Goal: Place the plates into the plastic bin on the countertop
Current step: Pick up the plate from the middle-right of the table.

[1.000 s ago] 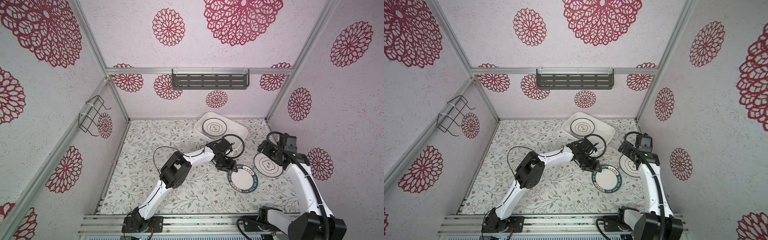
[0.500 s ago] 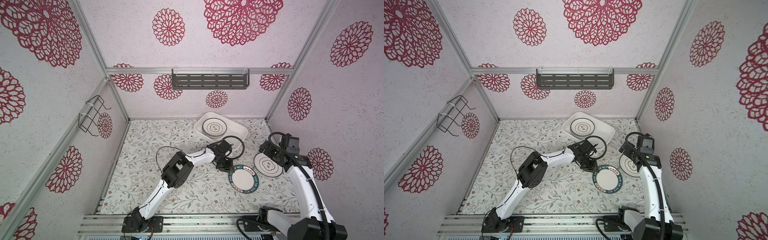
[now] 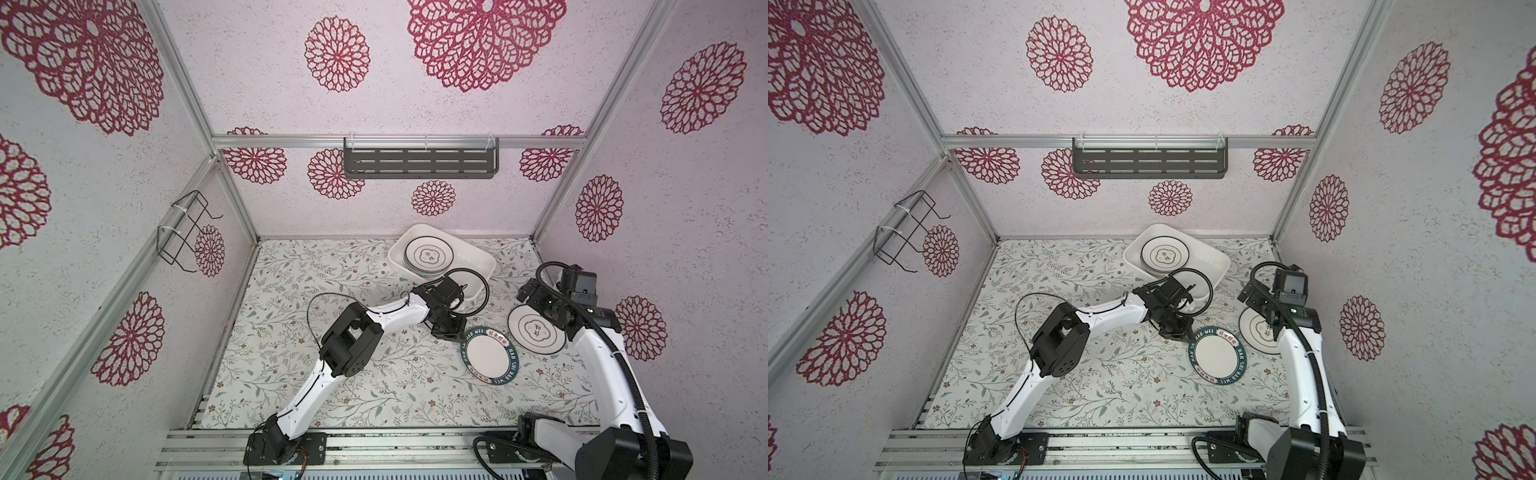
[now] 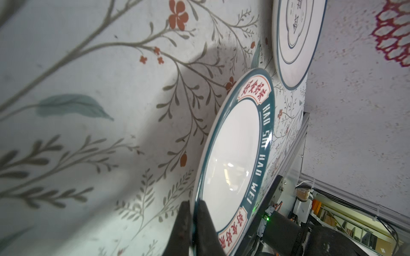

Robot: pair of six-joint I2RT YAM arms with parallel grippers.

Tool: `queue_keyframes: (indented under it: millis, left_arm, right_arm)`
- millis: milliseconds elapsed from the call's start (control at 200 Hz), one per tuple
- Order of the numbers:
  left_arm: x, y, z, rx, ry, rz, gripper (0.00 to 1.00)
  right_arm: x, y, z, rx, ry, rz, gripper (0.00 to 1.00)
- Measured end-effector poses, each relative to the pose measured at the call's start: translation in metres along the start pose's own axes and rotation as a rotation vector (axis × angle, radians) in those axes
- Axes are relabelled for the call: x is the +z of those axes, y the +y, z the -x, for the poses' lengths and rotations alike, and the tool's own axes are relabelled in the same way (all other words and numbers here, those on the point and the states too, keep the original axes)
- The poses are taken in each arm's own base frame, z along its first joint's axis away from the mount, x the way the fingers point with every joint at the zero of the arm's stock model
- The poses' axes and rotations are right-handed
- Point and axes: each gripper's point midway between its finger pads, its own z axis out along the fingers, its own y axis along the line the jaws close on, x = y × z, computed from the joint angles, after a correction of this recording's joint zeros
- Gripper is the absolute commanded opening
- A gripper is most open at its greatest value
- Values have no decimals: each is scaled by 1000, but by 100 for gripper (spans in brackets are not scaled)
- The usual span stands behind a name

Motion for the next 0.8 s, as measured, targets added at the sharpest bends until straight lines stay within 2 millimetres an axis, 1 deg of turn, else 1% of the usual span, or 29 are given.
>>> queue_keyframes:
  millis: [150,420,510,630,726,796]
  left_arm:
    - [-30,3,1,-8,-36,38,4]
    - [-85,12,8,-31,-125,70,2]
    - [-107,14,13,-45,-174,63,2]
    - [-144,16,32,-63,-274,44,2]
    - [-184,19,51,-75,-377,23,3]
    - [-217,23,66,-83,-463,4,3]
  right_arm:
    - [5,6,3,8,0,28,99]
    - [17,28,10,15,17,133,99]
    - [21,33,12,24,25,155,99]
    - [30,42,12,42,57,188,98]
    - [38,52,10,59,91,246,95]
    - [45,62,5,78,126,294,94]
